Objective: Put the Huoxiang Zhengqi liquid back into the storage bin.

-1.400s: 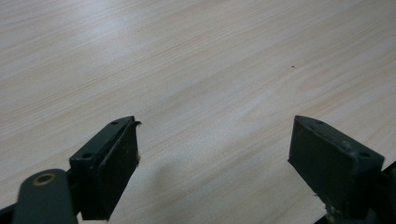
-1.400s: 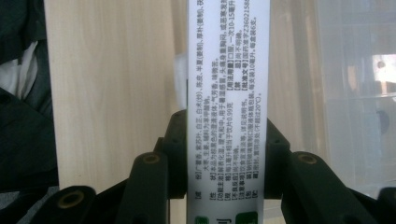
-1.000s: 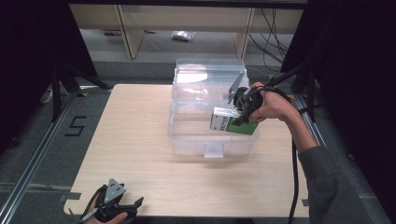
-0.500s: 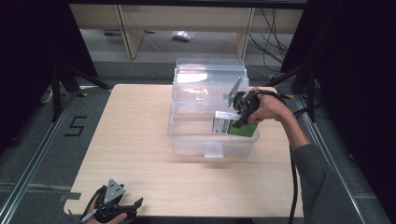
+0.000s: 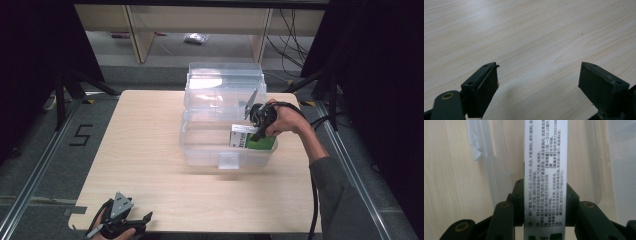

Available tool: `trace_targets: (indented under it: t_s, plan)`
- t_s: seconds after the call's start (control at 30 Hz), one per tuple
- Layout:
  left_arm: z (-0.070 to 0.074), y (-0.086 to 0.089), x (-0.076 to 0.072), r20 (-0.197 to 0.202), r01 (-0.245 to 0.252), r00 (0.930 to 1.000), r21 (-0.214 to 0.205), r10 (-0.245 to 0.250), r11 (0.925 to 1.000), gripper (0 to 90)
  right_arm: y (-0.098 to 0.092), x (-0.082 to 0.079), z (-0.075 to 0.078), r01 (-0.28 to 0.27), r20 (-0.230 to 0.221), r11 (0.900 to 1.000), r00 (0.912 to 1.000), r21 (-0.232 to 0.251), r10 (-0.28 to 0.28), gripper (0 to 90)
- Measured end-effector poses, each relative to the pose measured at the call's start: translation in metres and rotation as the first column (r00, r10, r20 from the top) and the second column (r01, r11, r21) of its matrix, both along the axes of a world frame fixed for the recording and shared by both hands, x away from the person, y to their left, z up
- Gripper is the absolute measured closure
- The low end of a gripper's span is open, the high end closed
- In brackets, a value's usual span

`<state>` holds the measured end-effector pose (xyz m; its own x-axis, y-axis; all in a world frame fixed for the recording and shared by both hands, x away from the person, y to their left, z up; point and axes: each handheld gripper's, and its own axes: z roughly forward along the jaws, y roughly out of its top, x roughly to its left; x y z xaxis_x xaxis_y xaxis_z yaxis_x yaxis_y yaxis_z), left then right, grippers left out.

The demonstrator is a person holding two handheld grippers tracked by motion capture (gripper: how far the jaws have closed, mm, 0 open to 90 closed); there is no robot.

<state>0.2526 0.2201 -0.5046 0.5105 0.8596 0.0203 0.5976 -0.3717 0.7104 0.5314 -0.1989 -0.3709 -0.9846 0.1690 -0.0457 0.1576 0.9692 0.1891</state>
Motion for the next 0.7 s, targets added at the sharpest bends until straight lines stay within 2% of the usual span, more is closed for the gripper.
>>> trace_targets:
  t_s: [0.07,0.1,0.17,0.23,0.27,0.3,0.33,0.4,0.43,0.5,0.57,0.63,0.7]
  plan:
    - [0.0,0.0,0.0,0.0,-0.001,1.0,0.001,0.001,1.0,15.3,0.0,0.0,-0.002,-0.012,-0.003,0.9999,0.9999,0.003,0.012,64.1]
    - [-0.001,-0.001,0.001,0.015,-0.025,0.9996,-0.005,0.026,0.9997,15.3,0.0,0.0,-0.003,-0.015,-0.013,0.9999,0.9998,0.003,0.015,64.1]
    - [0.0,0.0,0.0,0.001,0.001,1.0,0.001,-0.001,1.0,15.3,-0.001,0.002,-0.006,-0.023,-0.011,0.9997,0.9997,-0.001,0.023,64.1]
    - [0.0,-0.001,-0.001,0.003,-0.005,1.0,-0.004,0.005,1.0,15.3,-0.001,0.0,-0.006,-0.004,-0.014,1.0,0.9999,-0.004,0.004,64.1]
    - [0.0,0.0,0.0,0.002,0.0,1.0,-0.002,0.0,1.0,15.3,-0.001,0.002,-0.009,-0.037,-0.015,0.9993,0.9992,0.004,0.038,64.0]
    - [-0.001,-0.001,0.0,0.013,-0.024,0.9996,-0.007,0.024,0.9997,15.3,-0.001,0.003,-0.01,-0.049,-0.016,0.9988,0.9987,0.005,0.049,64.0]
    - [-0.001,-0.001,0.0,0.013,-0.024,0.9996,-0.007,0.024,0.9997,15.3,-0.001,0.003,-0.01,-0.049,-0.016,0.9988,0.9987,0.005,0.049,64.0]
    - [0.0,0.0,0.0,0.004,-0.002,1.0,-0.006,0.002,1.0,15.4,-0.001,0.001,-0.012,-0.033,-0.019,0.9994,0.9993,0.004,0.033,64.0]
    - [0.0,0.001,-0.001,0.0,0.004,1.0,-0.003,-0.004,1.0,15.3,-0.001,-0.001,-0.015,-0.023,-0.026,0.9996,0.9994,-0.013,0.023,64.0]
    - [0.001,0.001,0.0,0.001,0.002,1.0,-0.002,-0.002,1.0,15.3,0.0,-0.001,-0.016,-0.026,-0.03,0.9995,0.9992,-0.015,0.026,64.0]
    - [0.001,0.001,0.0,0.0,0.001,1.0,-0.001,-0.001,1.0,15.3,0.001,0.001,-0.017,-0.052,-0.026,0.9986,0.9983,-0.01,0.052,64.0]
    - [0.001,0.001,-0.001,0.002,0.003,1.0,-0.003,-0.003,1.0,15.3,0.001,0.001,-0.017,-0.039,-0.024,0.999,0.999,-0.022,0.038,63.9]
    - [0.001,0.001,0.0,0.002,0.002,1.0,-0.003,-0.002,1.0,15.3,0.002,0.002,-0.019,-0.05,-0.026,0.9986,0.9984,-0.019,0.049,63.9]
